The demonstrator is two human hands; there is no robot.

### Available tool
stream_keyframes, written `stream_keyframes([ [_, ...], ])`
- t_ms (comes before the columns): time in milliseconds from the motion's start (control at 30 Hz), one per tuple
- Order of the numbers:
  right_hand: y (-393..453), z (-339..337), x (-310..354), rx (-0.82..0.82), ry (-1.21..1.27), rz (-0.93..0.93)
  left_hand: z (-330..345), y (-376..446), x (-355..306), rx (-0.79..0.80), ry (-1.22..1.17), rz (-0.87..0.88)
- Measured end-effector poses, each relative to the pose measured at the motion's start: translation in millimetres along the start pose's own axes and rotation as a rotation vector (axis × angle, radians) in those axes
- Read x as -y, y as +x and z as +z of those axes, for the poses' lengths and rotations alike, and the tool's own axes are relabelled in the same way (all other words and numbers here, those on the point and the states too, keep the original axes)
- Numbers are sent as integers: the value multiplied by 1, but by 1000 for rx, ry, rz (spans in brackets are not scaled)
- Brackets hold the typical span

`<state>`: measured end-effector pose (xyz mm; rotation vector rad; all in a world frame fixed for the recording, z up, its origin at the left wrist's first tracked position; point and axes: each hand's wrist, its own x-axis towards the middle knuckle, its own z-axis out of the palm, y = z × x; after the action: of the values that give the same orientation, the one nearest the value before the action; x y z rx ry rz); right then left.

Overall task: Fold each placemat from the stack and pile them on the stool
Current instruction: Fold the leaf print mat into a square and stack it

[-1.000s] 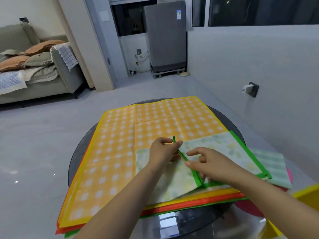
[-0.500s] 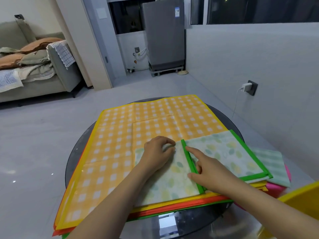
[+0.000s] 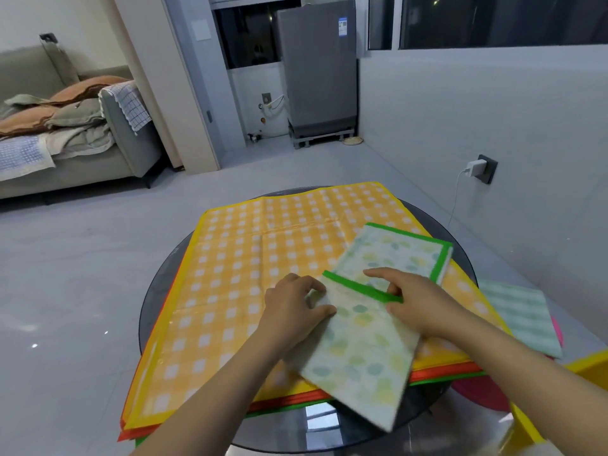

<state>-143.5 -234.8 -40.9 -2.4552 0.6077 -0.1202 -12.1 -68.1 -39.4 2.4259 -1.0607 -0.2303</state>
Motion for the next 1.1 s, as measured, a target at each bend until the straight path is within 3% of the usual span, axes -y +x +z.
stream_keyframes([
  [167,20,-3,-9,-118,-55,-41,1,-15,-7,14,32,20],
  [333,25,-3,-12,-117,-204,-64,12,-16,-5,-45,72,135],
  [467,24,4,-13,-137,-342,-78,19,-13,-7,74,108,264],
  [567,15,8,-9,-192,-437,-63,25,-10,-8,185,143,260],
  [800,-12,31,3,39,-401,-115,36,-8,-7,204,314,282],
  [1100,-23,24,-20,1,-452,50,39,-6,-2,213,342,264],
])
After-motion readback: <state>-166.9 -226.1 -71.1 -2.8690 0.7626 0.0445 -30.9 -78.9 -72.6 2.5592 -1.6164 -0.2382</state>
